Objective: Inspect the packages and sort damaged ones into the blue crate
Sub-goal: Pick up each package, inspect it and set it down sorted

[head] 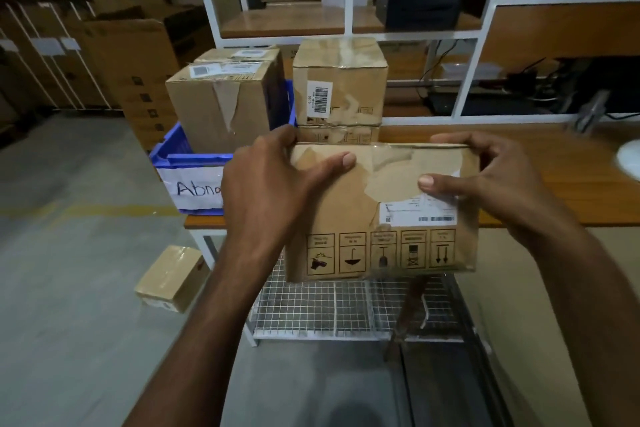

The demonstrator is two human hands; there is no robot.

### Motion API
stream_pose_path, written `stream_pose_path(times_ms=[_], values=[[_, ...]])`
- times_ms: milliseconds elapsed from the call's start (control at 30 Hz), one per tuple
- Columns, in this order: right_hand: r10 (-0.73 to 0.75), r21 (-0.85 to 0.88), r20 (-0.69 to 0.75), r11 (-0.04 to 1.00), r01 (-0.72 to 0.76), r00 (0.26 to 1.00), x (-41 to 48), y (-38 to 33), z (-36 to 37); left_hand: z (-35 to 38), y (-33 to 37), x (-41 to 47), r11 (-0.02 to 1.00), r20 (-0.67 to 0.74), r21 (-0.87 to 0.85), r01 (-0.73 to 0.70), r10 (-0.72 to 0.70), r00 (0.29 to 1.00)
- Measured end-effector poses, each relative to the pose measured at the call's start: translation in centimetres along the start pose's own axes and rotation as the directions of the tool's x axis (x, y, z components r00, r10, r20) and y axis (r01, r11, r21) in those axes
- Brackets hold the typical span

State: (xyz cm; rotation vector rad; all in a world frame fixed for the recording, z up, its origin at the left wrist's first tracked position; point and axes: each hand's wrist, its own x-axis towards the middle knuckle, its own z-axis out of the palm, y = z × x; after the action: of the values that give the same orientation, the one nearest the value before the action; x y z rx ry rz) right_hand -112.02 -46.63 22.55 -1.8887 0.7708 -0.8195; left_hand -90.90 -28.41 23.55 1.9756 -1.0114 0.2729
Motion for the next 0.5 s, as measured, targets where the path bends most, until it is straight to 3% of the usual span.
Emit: stream_pose_path(times_ms=[200,500], values=[[-0.023,0.004,-0.075,1.000,0.024,0.997,1.7,-0.7,-1.3,1.3,1.7,2.4,0.998,0.008,-0.042,-0.045,0.046,0.999],[-0.066,-0.033,-0.181,0.998,0.061,0.981,2.5,1.0,0.7,3.7,-1.3,4.5,0.992,0.030,-0.103,-0.075,0.079,0.996]])
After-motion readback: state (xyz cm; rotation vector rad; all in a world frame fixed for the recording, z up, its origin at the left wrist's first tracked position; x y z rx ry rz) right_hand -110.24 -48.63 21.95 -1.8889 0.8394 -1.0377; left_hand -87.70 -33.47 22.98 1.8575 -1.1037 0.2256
